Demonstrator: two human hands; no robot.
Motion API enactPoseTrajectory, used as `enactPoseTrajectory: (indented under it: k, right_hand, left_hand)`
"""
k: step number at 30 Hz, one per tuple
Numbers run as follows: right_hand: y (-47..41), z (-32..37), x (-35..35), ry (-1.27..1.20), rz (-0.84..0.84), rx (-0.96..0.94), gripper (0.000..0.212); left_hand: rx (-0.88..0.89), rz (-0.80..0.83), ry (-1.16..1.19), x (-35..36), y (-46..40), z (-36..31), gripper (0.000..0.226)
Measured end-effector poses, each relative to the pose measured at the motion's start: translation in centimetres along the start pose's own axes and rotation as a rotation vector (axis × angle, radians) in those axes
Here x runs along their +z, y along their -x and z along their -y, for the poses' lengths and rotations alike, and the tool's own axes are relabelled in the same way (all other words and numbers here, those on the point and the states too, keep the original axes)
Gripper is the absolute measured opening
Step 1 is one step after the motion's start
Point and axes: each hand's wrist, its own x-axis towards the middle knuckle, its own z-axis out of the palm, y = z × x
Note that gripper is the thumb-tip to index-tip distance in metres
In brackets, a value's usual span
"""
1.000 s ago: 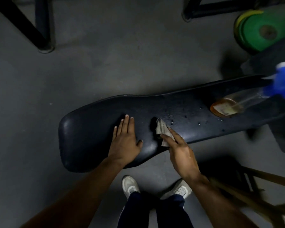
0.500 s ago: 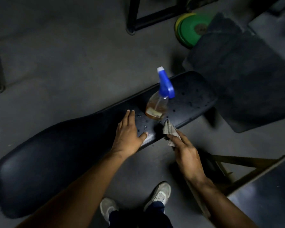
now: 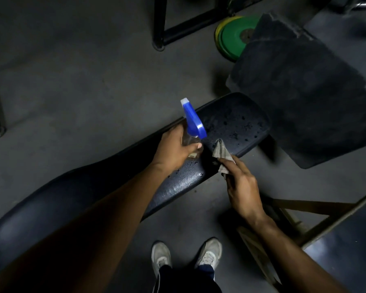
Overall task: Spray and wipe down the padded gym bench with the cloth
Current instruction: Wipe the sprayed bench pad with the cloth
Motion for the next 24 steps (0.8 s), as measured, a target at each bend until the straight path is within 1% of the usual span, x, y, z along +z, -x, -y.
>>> enactPoseTrajectory:
  k: [4,8,13,18,24]
  right_hand:
    - [0.1,0.9,1.3,-0.012,0.005,-0.019,0.055]
    - [0.4,3.0,2.8,-0.017,0.001,-0.058,0.057]
    - [0.7,6.6,5.4,-0.005,0.058,-0.074,0.067]
    - [1.2,10.0,8.6,-0.027,0.111,-0.128,0.065]
    - [1.9,12.5,11.9,-0.034,0.156,-0.156,0.061]
  left_hand:
    - [0.010,-0.064,-0.034,-1.0,1.2,0.5,0.035]
    - [0.000,-0.123,-0.028,-3.4,3.7,1.6,0.035]
    - [-0.084,-0.181,-0.023,-7.6,7.8,4.0,0.033]
    - [-0.177,-0.247,-0.031,-11.7,11.5,7.4,0.037]
    - [-0.210,-0.303,-0.041,-14.9,14.4,10.6,0.032]
